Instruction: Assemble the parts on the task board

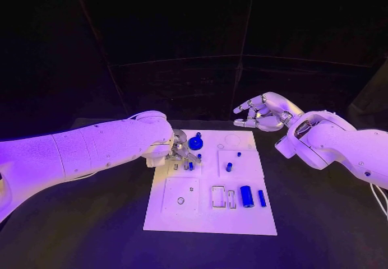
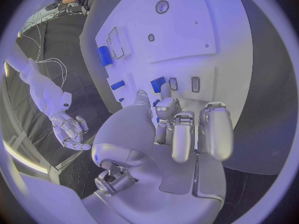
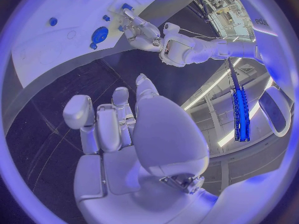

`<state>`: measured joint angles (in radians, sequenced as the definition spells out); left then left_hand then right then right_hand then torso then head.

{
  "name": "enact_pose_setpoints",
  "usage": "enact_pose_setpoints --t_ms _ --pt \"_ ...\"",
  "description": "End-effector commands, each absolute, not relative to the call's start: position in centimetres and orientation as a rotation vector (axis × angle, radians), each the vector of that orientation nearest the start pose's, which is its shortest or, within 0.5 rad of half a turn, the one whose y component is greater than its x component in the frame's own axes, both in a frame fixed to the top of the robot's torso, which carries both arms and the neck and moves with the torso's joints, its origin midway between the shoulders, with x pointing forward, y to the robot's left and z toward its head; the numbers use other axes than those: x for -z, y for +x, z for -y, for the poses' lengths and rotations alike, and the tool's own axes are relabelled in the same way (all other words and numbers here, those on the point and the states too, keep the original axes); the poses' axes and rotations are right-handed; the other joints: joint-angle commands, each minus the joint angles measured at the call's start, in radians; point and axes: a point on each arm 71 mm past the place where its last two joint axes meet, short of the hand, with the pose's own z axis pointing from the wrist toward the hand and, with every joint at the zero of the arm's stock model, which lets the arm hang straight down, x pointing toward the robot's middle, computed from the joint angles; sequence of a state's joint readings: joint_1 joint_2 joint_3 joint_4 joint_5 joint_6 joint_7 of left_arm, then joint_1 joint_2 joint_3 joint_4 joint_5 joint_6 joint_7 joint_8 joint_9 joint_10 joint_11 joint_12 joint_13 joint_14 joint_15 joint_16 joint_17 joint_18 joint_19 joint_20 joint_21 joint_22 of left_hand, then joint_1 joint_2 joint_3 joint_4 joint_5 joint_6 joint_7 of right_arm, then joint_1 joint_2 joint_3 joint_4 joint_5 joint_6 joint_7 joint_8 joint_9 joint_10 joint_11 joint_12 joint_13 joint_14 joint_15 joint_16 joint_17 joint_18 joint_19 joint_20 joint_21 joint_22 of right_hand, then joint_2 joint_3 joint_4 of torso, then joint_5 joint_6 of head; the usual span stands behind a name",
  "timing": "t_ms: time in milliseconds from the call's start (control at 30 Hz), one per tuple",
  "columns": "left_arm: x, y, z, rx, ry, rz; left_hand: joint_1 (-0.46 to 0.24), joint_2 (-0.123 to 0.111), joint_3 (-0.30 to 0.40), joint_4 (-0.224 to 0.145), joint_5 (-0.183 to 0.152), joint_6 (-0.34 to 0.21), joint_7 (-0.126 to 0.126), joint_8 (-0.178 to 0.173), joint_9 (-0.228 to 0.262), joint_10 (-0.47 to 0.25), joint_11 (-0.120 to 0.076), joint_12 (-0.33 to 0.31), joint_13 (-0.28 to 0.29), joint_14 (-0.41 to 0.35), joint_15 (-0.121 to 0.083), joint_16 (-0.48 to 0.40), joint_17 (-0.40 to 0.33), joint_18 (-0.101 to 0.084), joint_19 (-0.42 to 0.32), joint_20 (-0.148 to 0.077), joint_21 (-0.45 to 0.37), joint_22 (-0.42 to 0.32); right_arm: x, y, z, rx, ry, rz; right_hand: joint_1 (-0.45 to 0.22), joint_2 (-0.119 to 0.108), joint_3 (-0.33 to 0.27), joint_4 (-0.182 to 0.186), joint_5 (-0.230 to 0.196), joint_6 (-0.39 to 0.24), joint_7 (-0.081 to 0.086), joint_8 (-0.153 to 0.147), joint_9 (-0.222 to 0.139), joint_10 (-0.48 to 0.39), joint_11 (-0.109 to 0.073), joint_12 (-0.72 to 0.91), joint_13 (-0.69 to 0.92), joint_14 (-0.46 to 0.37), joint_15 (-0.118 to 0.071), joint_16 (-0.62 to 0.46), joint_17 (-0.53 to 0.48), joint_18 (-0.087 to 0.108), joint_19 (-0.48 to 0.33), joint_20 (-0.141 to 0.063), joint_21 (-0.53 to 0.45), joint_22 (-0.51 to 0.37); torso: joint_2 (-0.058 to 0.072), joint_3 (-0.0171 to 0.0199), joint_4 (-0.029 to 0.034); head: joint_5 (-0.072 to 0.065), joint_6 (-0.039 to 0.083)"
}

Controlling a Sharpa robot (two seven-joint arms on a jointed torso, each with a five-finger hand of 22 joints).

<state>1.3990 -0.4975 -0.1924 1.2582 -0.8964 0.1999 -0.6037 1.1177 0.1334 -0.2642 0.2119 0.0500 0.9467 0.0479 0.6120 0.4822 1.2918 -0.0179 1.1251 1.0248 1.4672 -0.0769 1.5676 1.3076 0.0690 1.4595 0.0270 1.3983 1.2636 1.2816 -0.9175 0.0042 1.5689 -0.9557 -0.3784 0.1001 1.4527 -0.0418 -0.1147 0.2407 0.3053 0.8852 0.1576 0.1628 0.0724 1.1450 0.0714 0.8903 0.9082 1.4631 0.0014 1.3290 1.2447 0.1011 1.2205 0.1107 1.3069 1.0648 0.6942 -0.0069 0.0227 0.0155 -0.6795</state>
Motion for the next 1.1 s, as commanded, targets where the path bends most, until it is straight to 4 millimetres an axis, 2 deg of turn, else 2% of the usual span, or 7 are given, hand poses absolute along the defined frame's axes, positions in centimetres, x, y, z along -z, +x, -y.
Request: enact_pose_setpoints --t_ms 33,667,867,967,1100 --pt "19.63 52.69 -12.18 0.323 -0.098 -2.423 0.015 0.002 0.002 -0.007 0.001 -0.009 0.001 0.004 0.003 0.006 -0.004 0.006 0.002 0.104 -0.006 0.003 0.263 -0.013 0.010 -0.001 0.005 0.002 11.77 49.41 22.26 -1.004 0.211 -1.524 -0.002 0.008 -0.006 -0.001 0.006 0.005 -0.001 0.004 -0.001 0.004 -0.003 0.004 -0.001 0.021 -0.006 -0.004 -0.001 0.009 -0.007 -0.003 -0.006 -0.002 0.000 -0.0006 0.0013 0.000 -0.003" --pt "19.95 52.64 -11.65 0.315 -0.076 -2.442 0.040 0.015 0.025 -0.029 0.001 -0.020 0.000 0.015 0.020 0.005 -0.004 0.008 0.004 0.104 -0.006 0.003 0.263 -0.012 0.008 -0.001 0.006 0.004 11.87 49.56 22.03 -1.003 0.212 -1.531 0.004 0.013 -0.011 -0.002 0.028 0.003 -0.002 0.009 -0.002 0.004 -0.004 0.003 -0.010 0.022 -0.007 -0.007 -0.002 0.009 -0.005 -0.004 -0.010 -0.005 0.001 0.0006 0.0001 0.002 -0.011" --pt "19.96 52.62 -11.60 0.315 -0.074 -2.443 0.065 0.014 0.045 -0.054 0.001 -0.026 0.000 0.021 0.030 0.004 -0.005 0.009 0.004 0.104 -0.007 0.003 0.263 -0.012 0.007 -0.002 0.006 0.005 11.91 49.61 21.98 -1.002 0.213 -1.535 0.004 0.013 -0.011 -0.002 0.029 0.003 -0.002 0.009 -0.002 0.004 -0.004 0.004 -0.009 0.022 -0.007 -0.006 -0.002 0.009 -0.005 -0.004 -0.010 -0.005 0.001 0.0007 0.0003 0.001 -0.012" --pt "19.95 52.62 -11.60 0.318 -0.075 -2.441 0.103 0.023 0.076 -0.084 0.002 -0.031 -0.003 0.022 0.035 0.003 -0.007 0.008 0.004 0.104 -0.009 0.003 0.263 -0.011 0.005 -0.003 0.004 0.003 11.93 49.63 21.95 -1.002 0.213 -1.536 0.005 0.014 -0.012 -0.003 0.031 0.003 -0.002 0.009 -0.002 0.005 -0.004 0.005 -0.009 0.023 -0.008 -0.006 -0.001 0.008 -0.005 -0.005 -0.010 -0.005 0.001 0.0000 0.0017 -0.001 -0.013" --pt "19.92 52.58 -11.48 0.338 -0.070 -2.436 0.221 0.056 0.175 -0.172 0.007 -0.051 -0.014 0.009 0.034 -0.007 -0.018 -0.003 -0.002 0.104 -0.019 0.003 0.263 -0.009 0.001 -0.011 -0.002 -0.007 11.96 49.69 21.93 -1.001 0.214 -1.538 0.005 0.014 -0.012 -0.003 0.031 0.003 -0.002 0.009 -0.002 0.005 -0.004 0.005 -0.009 0.023 -0.008 -0.006 -0.001 0.008 -0.005 -0.005 -0.010 -0.005 0.000 0.0000 0.0017 0.000 -0.016"
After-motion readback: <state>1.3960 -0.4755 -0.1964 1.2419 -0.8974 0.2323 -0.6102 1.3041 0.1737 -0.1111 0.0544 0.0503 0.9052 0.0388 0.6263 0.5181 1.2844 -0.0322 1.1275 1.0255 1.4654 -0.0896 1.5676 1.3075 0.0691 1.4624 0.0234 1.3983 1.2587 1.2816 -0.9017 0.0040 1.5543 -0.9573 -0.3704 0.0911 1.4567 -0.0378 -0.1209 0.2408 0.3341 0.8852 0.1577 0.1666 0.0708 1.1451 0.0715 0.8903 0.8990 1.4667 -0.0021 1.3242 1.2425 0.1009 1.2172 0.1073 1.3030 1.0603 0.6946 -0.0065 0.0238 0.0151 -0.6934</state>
